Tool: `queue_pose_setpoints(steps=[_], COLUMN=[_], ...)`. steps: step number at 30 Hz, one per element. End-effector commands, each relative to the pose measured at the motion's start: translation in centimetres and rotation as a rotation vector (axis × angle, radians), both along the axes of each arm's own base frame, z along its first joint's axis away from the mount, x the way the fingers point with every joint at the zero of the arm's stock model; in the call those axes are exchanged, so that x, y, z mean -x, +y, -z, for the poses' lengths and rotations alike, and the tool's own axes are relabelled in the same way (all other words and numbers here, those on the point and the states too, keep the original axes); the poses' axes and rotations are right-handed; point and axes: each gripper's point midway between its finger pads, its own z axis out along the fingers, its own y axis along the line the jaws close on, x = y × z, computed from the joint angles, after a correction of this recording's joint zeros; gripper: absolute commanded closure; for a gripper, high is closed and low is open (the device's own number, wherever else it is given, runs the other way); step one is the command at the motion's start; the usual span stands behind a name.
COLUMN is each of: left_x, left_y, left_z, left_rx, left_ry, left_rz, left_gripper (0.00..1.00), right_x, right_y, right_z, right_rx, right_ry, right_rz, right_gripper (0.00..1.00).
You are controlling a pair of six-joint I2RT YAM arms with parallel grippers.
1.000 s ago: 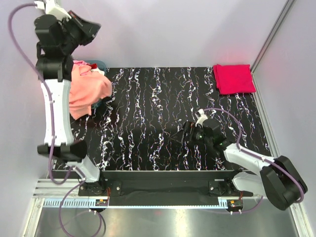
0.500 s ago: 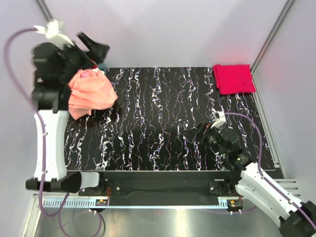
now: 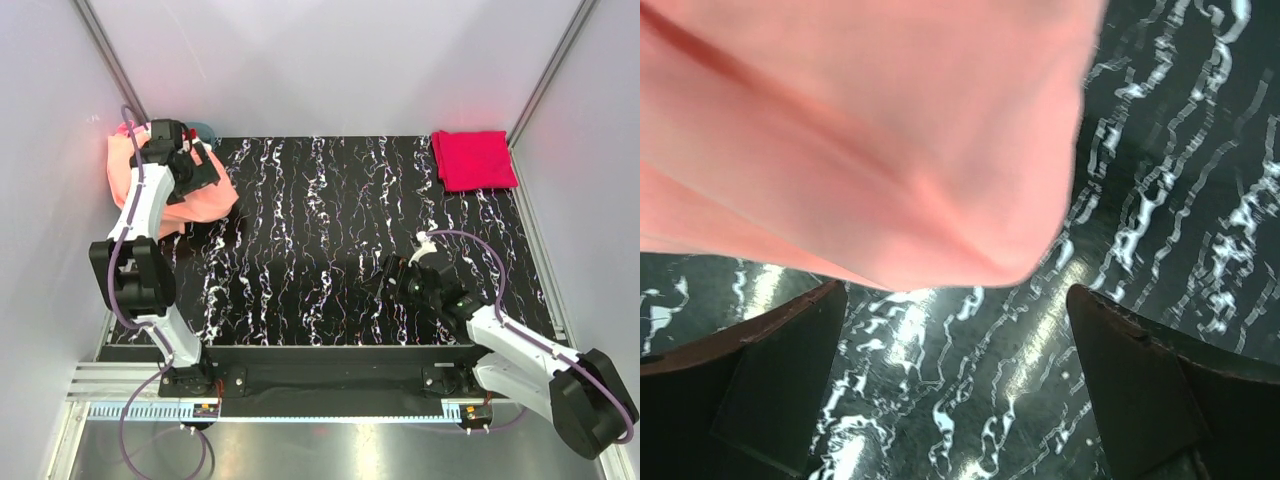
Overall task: Fold and stack the t-shirts
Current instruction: Grab the tshirt from the pile
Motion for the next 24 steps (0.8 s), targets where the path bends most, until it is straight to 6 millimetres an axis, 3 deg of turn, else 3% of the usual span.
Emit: queue_pose_setpoints(steps=[1,6,14,17,18,20,21,22,24], left_x=[-1.8,-1.1,-0.7,-1.1,-1.2,-1.4,-1.6,-1.8,-2.1], left_y=[1.7,2.3,2.3,2.2,2.0,1.8,1.6,1.6,0.8], left_z=[-1.5,1.9,3.8,4.4,4.7,5.6,5.8,5.9,5.6], left_rx=[-0.083,-0.086,-0.075,-0.068,-0.056,-0.047,-0.039,-0.036,-0.001], left_ry=[-0.055,0.018,0.042,0.057,0.063,0.088,0.093,0.101,0.099], left_rz=[-0.049,-0.112,-0.144,-0.141,-0.133,-0.128,-0.121,-0.119,-0.089], left_gripper=[0.01,0.05,0.14,0.37,0.55,0.69,0.92,1.00,1.00], right_x=[-1.2,-1.5,-1.5,-1.6,-1.6,-1.6,-1.6,-1.6,-1.6], right_y=[0.9,1.2,1.3,1.3,1.4,1.3,1.3,1.3,1.3], right_z=[-3.1,-2.7,-2.4,-2.4,-2.4,-2.4,-2.4,-2.4,-2.4], right_rx=[-0.045,-0.039,-0.031,-0.031,-0.033,-0.032,-0.032,-0.032,-0.031], right_ry=[-0.097,-0.085,-0.073,-0.075,-0.073,-0.074,-0.074,-0.074,-0.072], right_rz=[-0.018,-0.023,-0.034,-0.033,-0.034,-0.032,-0.032,-0.029,-0.029], right_gripper=[0.00,0.00,0.00,0.00,0.00,0.00,0.00,0.00,0.00])
